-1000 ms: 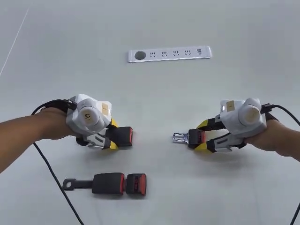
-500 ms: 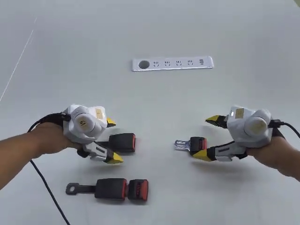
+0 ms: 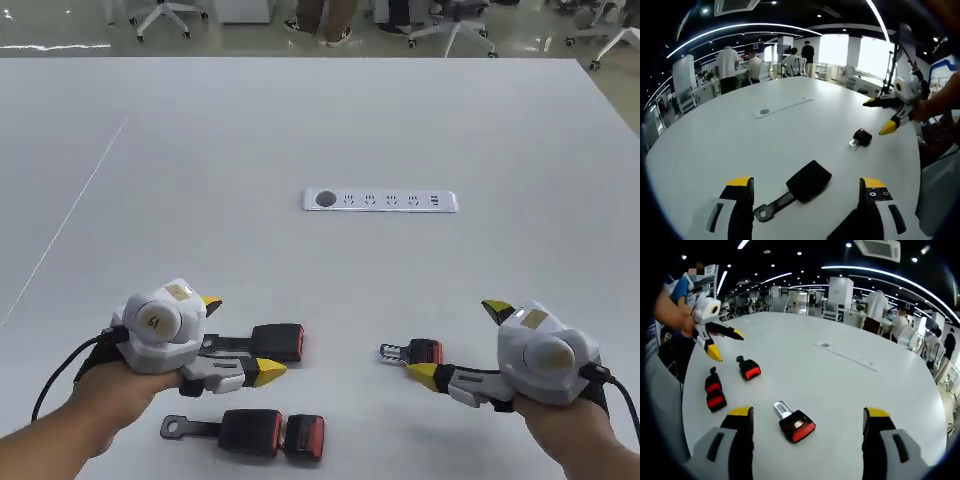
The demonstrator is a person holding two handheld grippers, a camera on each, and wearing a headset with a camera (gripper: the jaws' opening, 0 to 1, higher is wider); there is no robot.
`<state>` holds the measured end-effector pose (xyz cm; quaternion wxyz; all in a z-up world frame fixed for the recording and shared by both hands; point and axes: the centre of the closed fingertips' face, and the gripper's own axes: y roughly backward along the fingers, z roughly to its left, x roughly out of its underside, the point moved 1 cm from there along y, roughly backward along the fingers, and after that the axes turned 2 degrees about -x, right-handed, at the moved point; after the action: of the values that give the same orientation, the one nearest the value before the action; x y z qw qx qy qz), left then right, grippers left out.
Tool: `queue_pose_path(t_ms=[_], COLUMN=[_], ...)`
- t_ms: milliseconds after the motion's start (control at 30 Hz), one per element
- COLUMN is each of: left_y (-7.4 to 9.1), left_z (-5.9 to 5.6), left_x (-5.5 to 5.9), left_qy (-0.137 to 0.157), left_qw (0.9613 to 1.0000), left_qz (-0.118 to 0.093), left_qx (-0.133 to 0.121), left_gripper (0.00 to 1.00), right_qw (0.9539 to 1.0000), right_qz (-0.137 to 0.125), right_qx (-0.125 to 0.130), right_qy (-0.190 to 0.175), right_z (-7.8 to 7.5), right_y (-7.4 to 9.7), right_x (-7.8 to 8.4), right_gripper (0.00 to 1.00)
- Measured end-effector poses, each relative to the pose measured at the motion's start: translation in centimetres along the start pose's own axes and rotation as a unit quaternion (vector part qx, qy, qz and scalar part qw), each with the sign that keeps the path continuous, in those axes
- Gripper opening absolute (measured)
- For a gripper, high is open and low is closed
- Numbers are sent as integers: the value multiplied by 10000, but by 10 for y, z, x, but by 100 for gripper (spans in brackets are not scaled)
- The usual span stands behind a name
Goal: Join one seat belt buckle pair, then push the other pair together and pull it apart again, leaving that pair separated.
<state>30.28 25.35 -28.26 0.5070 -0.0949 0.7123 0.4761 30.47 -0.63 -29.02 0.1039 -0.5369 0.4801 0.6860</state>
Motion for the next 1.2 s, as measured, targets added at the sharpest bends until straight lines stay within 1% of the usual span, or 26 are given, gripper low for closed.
queue_pose_path(t_ms=[33, 67, 100, 133, 167, 233, 267, 300, 333, 367, 433, 467, 533, 600, 633, 733, 800, 867, 933, 967, 1033, 1067, 1133, 1200], left_y=[4, 9, 13, 17, 23, 32, 36, 42, 45, 51, 58, 63, 71, 79, 83, 94, 101, 107, 112, 115, 119, 121, 124, 126], left_z=[0, 0, -1, -1, -1, -4, -6, -10, -15, -18, -19, -22, -23, -22, -24, -28, -29, -29, -30, -32, -32, -31, -31, -31], left_x=[-1, 0, 2, 3, 4, 8, 10, 12, 10, 13, 20, 23, 27, 31, 36, 43, 49, 54, 60, 62, 66, 68, 72, 76], left_qy=[72, 275, 387, 417, 411, 462, 471, 550, 653, 685, 669, 783, 816, 840, 888, 837, 901, 886, 995, 1078, 1083, 1093, 1119, 1064], left_qw=[9999, 9995, 9990, 9988, 9985, 9980, 9978, 9972, 9963, 9959, 9963, 9957, 9953, 9947, 9945, 9949, 9944, 9943, 9935, 9926, 9923, 9921, 9918, 9923], left_qz=[-75, -145, -154, -163, -244, -284, -303, -377, -492, -523, -411, -352, -385, -411, -350, -336, -299, -303, -228, -259, -228, -228, -214, -201], left_qx=[-51, -108, -132, -179, -277, -331, -362, -339, -258, -262, -352, -348, -364, -424, -427, -455, -463, -506, -507, -499, -562, -572, -578, -599], left_gripper=[89, 90, 90, 91, 91, 92, 93, 95, 97, 99, 100, 100, 100, 100, 100, 100, 100, 99, 98, 97, 97, 97, 97, 96], right_qw=[9999, 9999, 9998, 9995, 9994, 9985, 9984, 9983, 9981, 9980, 9977, 9977, 9976, 9977, 9978, 9980, 9983, 9985, 9984, 9982, 9981, 9982, 9982, 9981], right_qz=[-62, -93, -106, -148, -167, -197, -213, -238, -241, -217, -200, -221, -215, -183, -142, -109, -69, -45, -14, -18, 1, 24, 29, 85], right_qx=[67, 120, 166, 245, 272, 506, 515, 522, 522, 560, 599, 590, 605, 555, 554, 501, 484, 453, 460, 461, 436, 450, 452, 463], right_qy=[-47, -75, -94, -106, -109, -43, -69, -137, -229, -217, -226, -266, -263, -346, -330, -379, -320, -310, -331, -391, -439, -388, -397, -398], right_z=[2, 2, 3, 4, 5, 5, 7, 9, 12, 13, 19, 24, 29, 37, 41, 50, 55, 59, 60, 61, 64, 66, 68, 70], right_y=[4, 7, 11, 16, 18, 29, 32, 36, 39, 42, 49, 53, 59, 63, 66, 75, 81, 87, 91, 93, 97, 100, 104, 106], right_x=[-1, -2, -3, -4, -5, -5, -4, -4, -2, 1, 4, 6, 10, 18, 23, 32, 36, 41, 45, 48, 51, 54, 57, 61], right_gripper=[92, 92, 92, 92, 93, 93, 94, 94, 94, 94, 95, 96, 96, 96, 96, 96, 96, 96, 96, 96, 96, 96, 96, 96])
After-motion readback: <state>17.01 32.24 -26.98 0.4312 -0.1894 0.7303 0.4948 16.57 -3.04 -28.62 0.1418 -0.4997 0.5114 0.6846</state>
